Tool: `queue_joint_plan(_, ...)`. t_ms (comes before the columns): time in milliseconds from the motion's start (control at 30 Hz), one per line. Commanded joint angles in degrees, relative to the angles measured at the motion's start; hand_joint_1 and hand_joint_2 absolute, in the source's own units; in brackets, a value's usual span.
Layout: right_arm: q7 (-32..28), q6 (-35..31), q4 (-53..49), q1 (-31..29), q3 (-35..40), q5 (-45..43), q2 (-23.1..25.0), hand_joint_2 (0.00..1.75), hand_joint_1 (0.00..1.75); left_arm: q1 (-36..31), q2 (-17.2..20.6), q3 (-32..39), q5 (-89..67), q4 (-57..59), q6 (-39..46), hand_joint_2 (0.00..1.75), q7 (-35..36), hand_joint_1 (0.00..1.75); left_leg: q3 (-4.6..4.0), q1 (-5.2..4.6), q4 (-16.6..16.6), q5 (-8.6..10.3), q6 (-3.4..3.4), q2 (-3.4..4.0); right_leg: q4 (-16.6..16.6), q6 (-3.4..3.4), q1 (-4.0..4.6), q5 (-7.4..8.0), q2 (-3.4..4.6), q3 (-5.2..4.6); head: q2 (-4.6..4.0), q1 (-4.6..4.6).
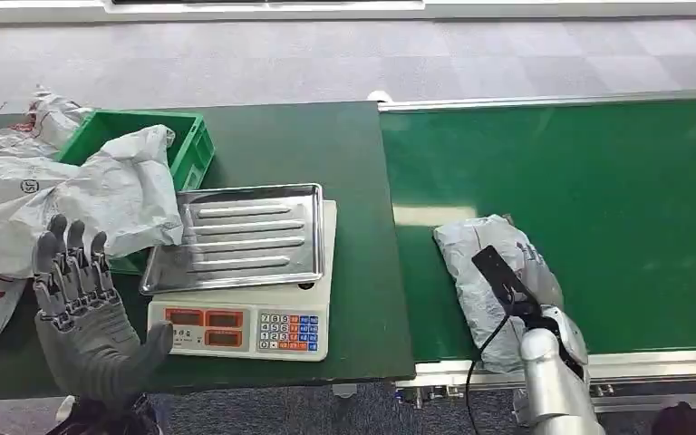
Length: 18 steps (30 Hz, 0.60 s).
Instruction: Moved the parcel from conveyor to table for the left to box.
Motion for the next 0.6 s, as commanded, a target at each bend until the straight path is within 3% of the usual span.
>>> queue_joint_plan(33,-6.2,4.4,2.7,-1.7,7.4,-4.9,-0.8,1.75,0.00,-0.6,-0.9,4.7,-0.2,0.0,-1.3,1.75,0.2,0.00,0.34,0.04,-0.3,-0.02,-0.18,0.08,-0.3,0.12,-0.01,0.04,0.30,0.27,0.00,0.00)
queue_joint_plan(233,-5.9,5.3,2.2,-0.9,9.3,-5.0,-1.1,1.75,0.00,-0.8,-0.6,4.7,-0.2,0.1,-1.3,1.75,0.2,0.00,0.17,0.01,-0.1,-0.01,-0.11,-0.06,-0.1,0.06,-0.01,0.00,0.06,0.11,0.00,-0.02)
queue_joint_plan(400,6.4,0.7,4.6,1.5,14.9,5.0,-1.8,1.75,0.00,-0.8,-1.2,5.1,-0.8,0.5,-1.4,1.75,0.2,0.00,0.30,0.05,-0.2,0.01,-0.15,-0.09,-0.2,0.08,0.01,0.03,0.10,0.25,0.00,-0.02)
queue_joint_plan(600,15.9,2.3,0.7,6.6,21.4,12.4,-0.3,1.75,0.00,-1.2,-1.9,5.3,-1.2,1.7,-1.5,1.75,0.2,0.00,0.21,0.06,-0.1,-0.04,-0.11,-0.04,-0.1,0.03,0.03,-0.01,0.09,0.16,0.00,0.00)
